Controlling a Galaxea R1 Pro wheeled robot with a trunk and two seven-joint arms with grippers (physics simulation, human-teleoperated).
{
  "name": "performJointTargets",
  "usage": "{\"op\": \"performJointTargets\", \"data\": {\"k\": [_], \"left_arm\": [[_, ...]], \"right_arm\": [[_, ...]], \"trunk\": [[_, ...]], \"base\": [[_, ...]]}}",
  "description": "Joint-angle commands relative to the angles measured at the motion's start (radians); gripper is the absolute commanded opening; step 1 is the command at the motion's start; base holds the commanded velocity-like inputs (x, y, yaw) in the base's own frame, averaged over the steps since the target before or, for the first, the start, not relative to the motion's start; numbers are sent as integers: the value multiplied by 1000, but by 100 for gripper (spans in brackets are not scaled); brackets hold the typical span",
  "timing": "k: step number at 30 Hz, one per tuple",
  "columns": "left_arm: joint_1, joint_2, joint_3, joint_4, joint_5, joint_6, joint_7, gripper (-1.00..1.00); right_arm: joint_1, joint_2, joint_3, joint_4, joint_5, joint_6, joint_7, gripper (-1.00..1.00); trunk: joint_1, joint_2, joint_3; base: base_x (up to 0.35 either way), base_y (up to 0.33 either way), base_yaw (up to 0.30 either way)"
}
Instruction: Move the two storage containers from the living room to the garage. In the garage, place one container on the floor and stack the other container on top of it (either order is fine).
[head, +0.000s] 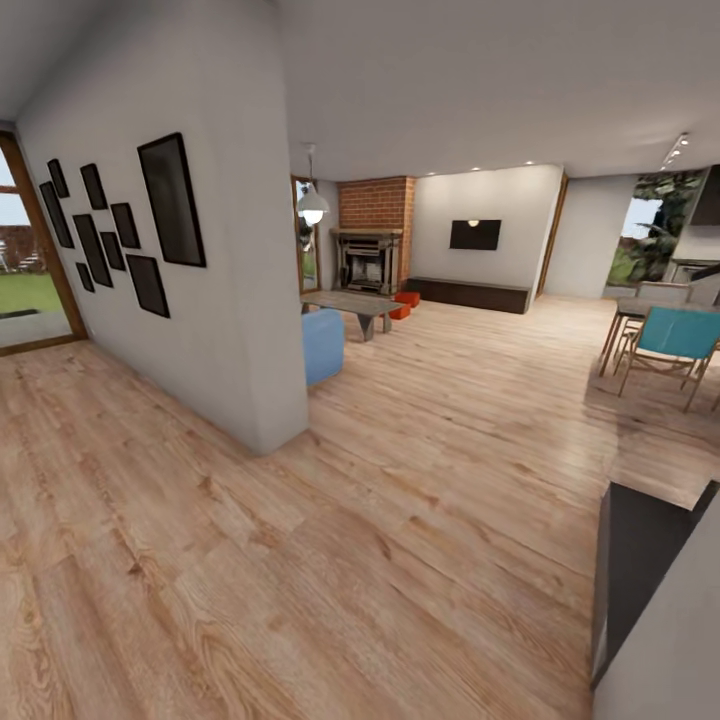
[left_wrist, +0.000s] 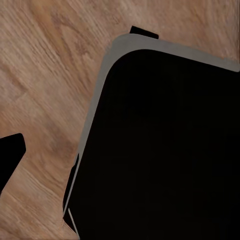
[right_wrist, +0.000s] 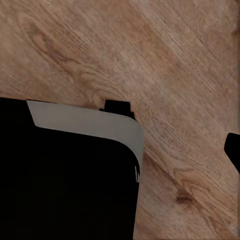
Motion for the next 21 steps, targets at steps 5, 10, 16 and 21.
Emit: {"op": "performJointTargets", "data": {"k": [5,10,16,21], "left_arm": [[0,0,-2,0,10,-1,1,100],[0,0,-2,0,10,-4,1,100],[0,0,-1,0,10,-6,1,100],[0,-1,-1,-1,9,-6,1,100]], "right_arm": [[-1,1,8,2,3,-5,-3,100],[-1,1,5,2,0,-9,-6,100],[-1,2,0,2,-5,-11,-9,100],[-1,-2,1,3,-7,-1,6,100]], "trunk": [[1,0,-1],[1,0,-1],[1,0,-1],[1,0,-1]], "base": [[322,0,0],[322,0,0],[322,0,0],[322,0,-4]]}}
